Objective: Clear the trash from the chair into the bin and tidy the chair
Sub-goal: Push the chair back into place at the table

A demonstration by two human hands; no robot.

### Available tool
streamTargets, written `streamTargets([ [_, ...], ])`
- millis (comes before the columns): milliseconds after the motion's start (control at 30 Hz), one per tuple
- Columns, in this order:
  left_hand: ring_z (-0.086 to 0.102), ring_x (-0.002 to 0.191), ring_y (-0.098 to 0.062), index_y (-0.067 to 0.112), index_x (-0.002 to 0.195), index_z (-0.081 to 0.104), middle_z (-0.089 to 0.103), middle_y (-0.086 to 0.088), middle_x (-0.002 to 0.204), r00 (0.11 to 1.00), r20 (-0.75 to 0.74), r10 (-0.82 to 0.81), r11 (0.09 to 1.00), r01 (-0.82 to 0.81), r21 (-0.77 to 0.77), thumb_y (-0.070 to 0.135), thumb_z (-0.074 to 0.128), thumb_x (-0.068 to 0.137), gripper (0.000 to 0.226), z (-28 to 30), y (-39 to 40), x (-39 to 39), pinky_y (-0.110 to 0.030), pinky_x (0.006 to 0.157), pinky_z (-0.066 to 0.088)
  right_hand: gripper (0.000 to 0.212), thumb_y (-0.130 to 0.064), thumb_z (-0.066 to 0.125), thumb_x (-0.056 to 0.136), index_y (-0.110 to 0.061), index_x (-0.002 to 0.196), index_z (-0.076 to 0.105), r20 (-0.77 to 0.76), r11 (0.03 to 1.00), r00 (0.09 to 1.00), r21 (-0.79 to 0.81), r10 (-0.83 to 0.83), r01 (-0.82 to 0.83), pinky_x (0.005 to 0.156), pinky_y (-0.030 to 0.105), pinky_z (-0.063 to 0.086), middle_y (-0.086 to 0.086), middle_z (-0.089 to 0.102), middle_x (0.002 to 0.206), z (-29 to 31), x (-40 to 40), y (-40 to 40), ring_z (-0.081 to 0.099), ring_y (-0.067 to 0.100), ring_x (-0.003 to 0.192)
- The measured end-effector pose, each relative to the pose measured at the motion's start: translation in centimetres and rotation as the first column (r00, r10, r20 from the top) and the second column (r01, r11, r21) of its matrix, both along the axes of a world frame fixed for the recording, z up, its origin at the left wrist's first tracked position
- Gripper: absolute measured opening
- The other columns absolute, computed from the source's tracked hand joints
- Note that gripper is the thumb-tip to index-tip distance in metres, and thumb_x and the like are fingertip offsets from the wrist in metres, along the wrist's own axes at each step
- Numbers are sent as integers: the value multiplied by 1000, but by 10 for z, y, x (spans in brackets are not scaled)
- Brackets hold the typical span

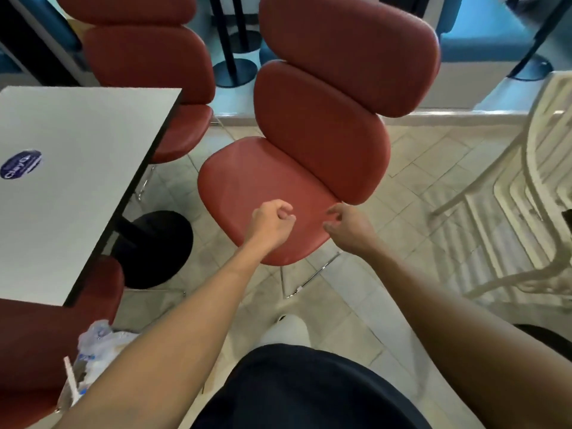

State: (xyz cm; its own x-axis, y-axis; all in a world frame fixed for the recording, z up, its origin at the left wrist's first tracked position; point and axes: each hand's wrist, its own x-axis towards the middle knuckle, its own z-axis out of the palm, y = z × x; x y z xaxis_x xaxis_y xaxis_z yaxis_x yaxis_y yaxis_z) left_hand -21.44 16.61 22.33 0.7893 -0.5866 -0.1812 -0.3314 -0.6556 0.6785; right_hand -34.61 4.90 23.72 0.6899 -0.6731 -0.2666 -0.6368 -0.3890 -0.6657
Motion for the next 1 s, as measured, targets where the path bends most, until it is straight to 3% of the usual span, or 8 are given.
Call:
streamTargets([
  [133, 63, 91, -13, 29, 97, 68, 66, 12, 85, 994, 29, -102, 993, 103, -53, 29, 64, 82, 15, 17, -46, -3, -25, 87, 48, 37, -20, 58, 90, -14, 126, 60, 37, 997, 996, -12, -81, 81, 92, 30, 47, 7, 61, 123, 12, -9, -34, 59, 22, 110],
  [233, 63, 93, -15, 27, 100, 69, 67, 9, 86, 990, 45, -136, 986, 140, -93, 28, 65, 82, 18, 29, -79, -3, -25, 88, 47, 32, -20, 58, 90, -16, 122, 61, 79, 990, 988, -29, -132, 135, 77, 23, 40, -3, 60, 102, 21, -13, -57, 56, 14, 90],
  [300, 63, 93, -16, 27, 100, 69, 67, 8, 87, 986, 52, -156, 979, 161, -124, 27, 65, 81, 19, 37, -101, -3, -26, 89, 48, 33, -20, 58, 90, -14, 122, 61, 117, 985, 980, -35, -161, 167, 77, 24, 39, -5, 54, 98, 30, -13, -75, 55, 14, 90],
  [633, 62, 81, -9, 26, 99, 70, 66, 9, 85, 960, 183, -210, 902, 263, -344, 23, 66, 80, 19, 90, -233, 4, -26, 84, 51, 31, -23, 58, 90, -21, 121, 61, 301, 956, 923, -91, -241, 279, 82, 22, 38, -2, 61, 113, 81, 10, -178, 55, 12, 106],
  [767, 60, 91, -9, 26, 108, 67, 67, 6, 98, 948, 236, -214, 883, 291, -369, 25, 65, 83, 25, 106, -282, 12, -24, 87, 49, 30, -24, 59, 91, -22, 121, 61, 363, 932, 900, -174, -240, 318, 78, 15, 39, -2, 62, 117, 94, 21, -224, 55, 9, 103],
  [900, 57, 105, -11, 25, 119, 62, 62, 1, 113, 936, 269, -227, 864, 321, -389, 25, 64, 85, 34, 108, -327, 19, -32, 94, 50, 29, -20, 58, 94, -16, 122, 62, 438, 911, 871, -225, -222, 345, 76, 8, 36, 0, 57, 117, 111, 33, -268, 52, 6, 98],
  [1000, 52, 108, -9, 23, 129, 54, 55, -1, 122, 939, 247, -238, 857, 323, -402, 28, 66, 85, 46, 104, -355, 21, -23, 92, 46, 27, -20, 57, 94, -16, 119, 64, 461, 902, 865, -260, -199, 346, 71, 4, 35, -2, 56, 114, 116, 44, -301, 51, 5, 94],
])
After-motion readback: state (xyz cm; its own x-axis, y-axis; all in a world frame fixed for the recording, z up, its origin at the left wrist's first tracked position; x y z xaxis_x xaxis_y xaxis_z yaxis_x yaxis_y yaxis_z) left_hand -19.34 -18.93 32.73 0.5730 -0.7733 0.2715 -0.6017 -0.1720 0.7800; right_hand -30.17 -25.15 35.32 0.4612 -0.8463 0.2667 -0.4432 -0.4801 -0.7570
